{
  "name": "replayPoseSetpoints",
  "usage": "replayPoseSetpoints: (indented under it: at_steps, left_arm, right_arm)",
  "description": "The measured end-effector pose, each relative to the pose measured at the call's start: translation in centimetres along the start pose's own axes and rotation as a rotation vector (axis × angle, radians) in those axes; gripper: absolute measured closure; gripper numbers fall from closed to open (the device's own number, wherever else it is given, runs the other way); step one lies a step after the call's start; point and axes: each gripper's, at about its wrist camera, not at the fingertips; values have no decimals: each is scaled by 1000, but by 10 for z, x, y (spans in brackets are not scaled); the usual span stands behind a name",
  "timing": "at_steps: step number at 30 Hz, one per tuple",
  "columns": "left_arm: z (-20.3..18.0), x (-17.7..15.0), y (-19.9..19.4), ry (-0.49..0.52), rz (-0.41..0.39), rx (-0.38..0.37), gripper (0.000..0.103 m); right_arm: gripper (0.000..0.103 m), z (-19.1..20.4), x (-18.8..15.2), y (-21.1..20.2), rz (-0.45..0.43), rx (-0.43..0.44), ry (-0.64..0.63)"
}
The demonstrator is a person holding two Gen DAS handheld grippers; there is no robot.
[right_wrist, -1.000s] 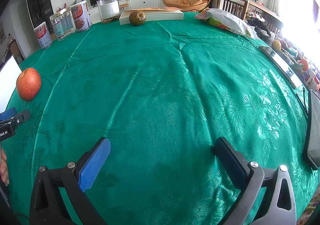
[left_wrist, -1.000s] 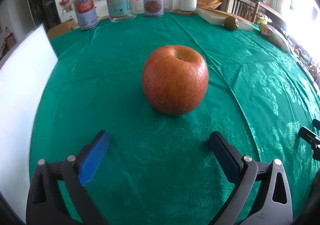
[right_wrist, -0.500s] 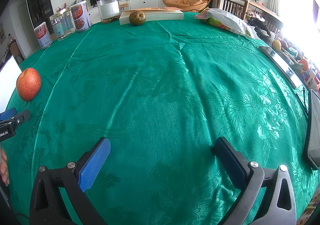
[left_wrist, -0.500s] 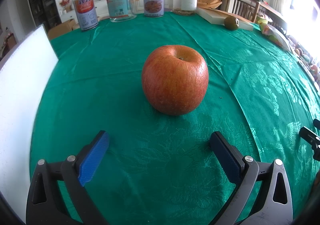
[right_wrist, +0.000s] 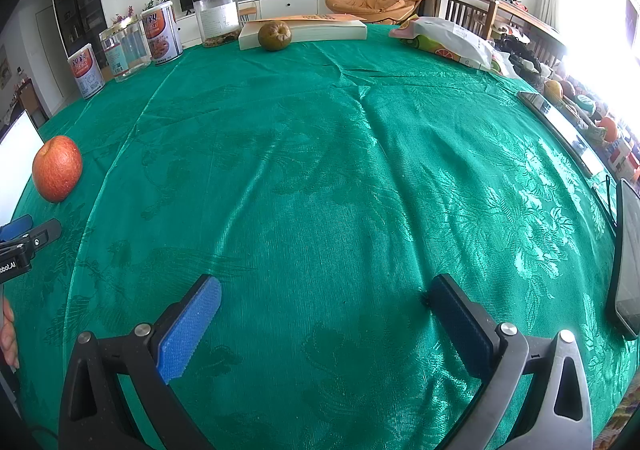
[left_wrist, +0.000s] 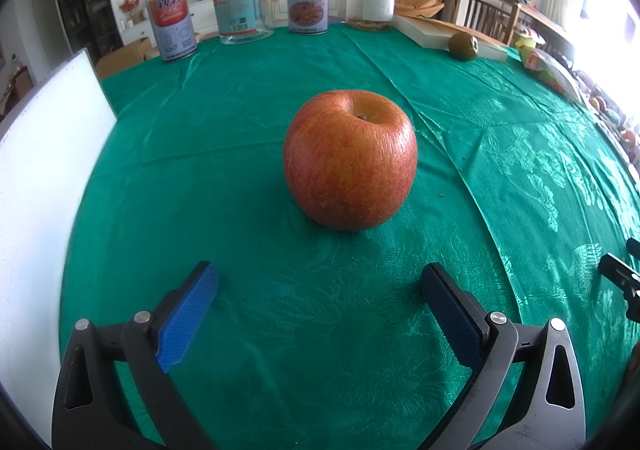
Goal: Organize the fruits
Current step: 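Grasp the brown round fruit beside the book with the right gripper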
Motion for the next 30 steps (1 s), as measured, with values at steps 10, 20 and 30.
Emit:
replayPoseSetpoints:
  at_steps: [10,20,30]
  left_arm:
    - [0,0,0,0,0,0,1]
    - [0,0,0,0,0,1,1]
    - [0,0,0,-1,0,0,1]
  right_arm:
    - [0,0,0,0,0,0,0]
    - [0,-36,89,24,-63,123,50]
    - [10,-26,271,150,-68,236,82]
Point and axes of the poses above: each gripper's, at about its wrist camera, not at the fingertips, and y roughly the way its jaws point, z to its left, x to its top, and after that the axes turned 11 degrees about -y, right-handed
